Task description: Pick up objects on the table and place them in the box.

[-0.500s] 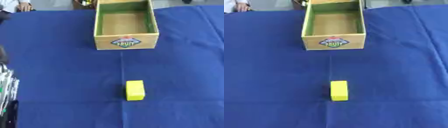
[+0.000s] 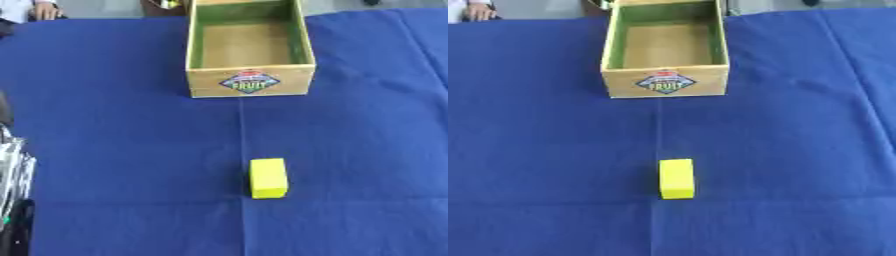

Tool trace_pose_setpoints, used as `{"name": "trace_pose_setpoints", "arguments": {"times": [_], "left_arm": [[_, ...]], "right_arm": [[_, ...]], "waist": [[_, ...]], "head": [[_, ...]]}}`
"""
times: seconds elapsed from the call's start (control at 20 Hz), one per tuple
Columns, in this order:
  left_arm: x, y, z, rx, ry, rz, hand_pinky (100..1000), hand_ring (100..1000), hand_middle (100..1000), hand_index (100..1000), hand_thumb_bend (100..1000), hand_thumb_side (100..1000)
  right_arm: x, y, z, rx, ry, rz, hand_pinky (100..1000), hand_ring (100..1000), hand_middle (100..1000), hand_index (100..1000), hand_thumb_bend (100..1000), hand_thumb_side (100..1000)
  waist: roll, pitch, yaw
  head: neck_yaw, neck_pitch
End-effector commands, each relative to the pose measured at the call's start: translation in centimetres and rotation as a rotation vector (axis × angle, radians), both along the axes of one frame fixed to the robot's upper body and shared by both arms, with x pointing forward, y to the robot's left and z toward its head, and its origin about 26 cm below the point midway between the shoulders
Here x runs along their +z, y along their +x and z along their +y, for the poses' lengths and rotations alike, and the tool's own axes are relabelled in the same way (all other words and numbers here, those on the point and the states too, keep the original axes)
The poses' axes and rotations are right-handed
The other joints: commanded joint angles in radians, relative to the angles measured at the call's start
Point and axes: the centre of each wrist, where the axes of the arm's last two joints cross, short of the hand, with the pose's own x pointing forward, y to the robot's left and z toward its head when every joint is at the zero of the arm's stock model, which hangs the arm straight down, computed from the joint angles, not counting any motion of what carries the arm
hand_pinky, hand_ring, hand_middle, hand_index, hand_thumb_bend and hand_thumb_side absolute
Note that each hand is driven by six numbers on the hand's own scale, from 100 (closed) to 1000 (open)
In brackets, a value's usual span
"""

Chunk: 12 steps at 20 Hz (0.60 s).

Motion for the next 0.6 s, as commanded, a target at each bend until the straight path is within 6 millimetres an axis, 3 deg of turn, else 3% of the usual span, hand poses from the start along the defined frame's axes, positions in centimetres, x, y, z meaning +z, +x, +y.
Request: {"name": "trace_pose_setpoints", "arguments": {"times": [0.05, 0.45, 0.5, 0.6], "left_arm": [[0.8, -0.3, 0.4, 0.015, 0.016, -0.028, 455, 537, 578, 783, 332, 1000], [0.7, -0.4, 0.5, 0.015, 0.02, -0.022, 456, 537, 578, 783, 332, 1000], [0.7, -0.4, 0.5, 0.016, 0.023, -0.021, 456, 537, 578, 783, 332, 1000], [0.7, -0.4, 0.5, 0.016, 0.027, -0.018, 456, 537, 578, 783, 330, 1000]], "right_arm": [[1.3, -0.4, -0.1, 0.0, -0.03, -0.041, 714, 747, 610, 817, 163, 1000], [2.9, -0.4, 0.1, -0.013, -0.098, -0.044, 727, 758, 619, 821, 243, 1000], [3.0, -0.4, 0.3, -0.014, -0.11, -0.042, 749, 773, 638, 836, 385, 1000], [3.7, -0.3, 0.7, -0.022, -0.181, -0.022, 756, 778, 647, 844, 394, 1000]], "waist": [[-0.003, -0.024, -0.001], [-0.004, -0.03, -0.008], [-0.006, -0.031, -0.009], [-0.009, -0.035, -0.012]], "head": [[-0.001, 0.005], [-0.003, 0.001], [-0.003, 0.001], [-0.003, 0.001]]}}
